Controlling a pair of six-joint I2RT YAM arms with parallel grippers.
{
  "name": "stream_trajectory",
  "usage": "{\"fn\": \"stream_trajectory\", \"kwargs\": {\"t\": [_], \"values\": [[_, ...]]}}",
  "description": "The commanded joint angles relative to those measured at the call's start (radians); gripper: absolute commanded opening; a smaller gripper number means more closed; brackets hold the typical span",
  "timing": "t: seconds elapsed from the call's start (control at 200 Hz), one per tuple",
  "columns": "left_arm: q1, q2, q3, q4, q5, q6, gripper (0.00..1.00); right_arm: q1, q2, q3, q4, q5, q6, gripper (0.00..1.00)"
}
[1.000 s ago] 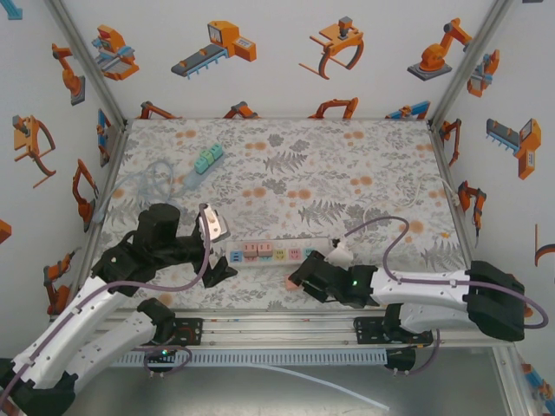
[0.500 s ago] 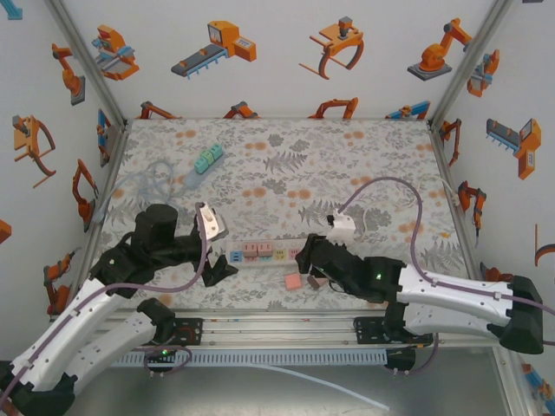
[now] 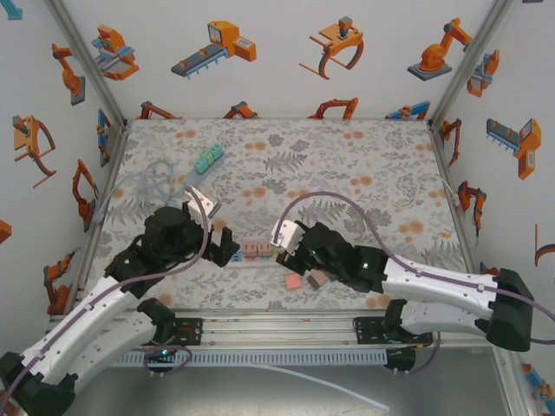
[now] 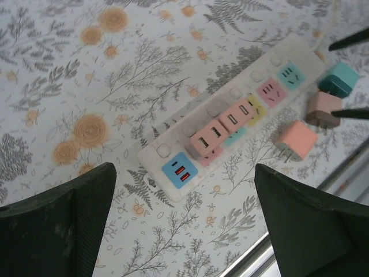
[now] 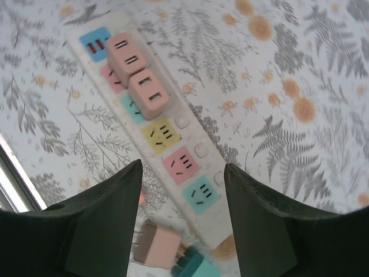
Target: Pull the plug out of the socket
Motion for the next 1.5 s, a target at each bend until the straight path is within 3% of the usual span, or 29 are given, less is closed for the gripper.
{"fn": "stream_trajectory", "kwargs": {"t": [0.0,0.245,0.516,0.781,1.127,1.497], "values": [[0.004,0.020,-0.041,0.090,-0.138,-0.181,0.97,-0.057,0.069,0.064,0.034,-0.255,-0.181,0.56],[0.060,0.067,-0.101,0.095,-0.144,-0.343,0.97,-0.167,0.265,0.071,0.172,-0.472,-0.188,0.56],[0.120,0.168,-0.098,0.037,-0.117,-0.423,1.00,-0.201,0.412,0.085,0.268,-0.533,-0.213,0.55],[0.139,0.296,-0.079,0.076,-0.032,-0.435,0.91,-0.210,0.498,0.114,0.292,-0.566,-0.212,0.43],[0.148,0.443,-0.057,0.080,0.050,-0.474,0.66,-0.219,0.501,0.110,0.293,-0.574,-0.211,0.33],[0.147,0.514,-0.042,0.048,0.036,-0.476,0.61,-0.222,0.493,0.114,0.301,-0.579,-0.209,0.32]]}}
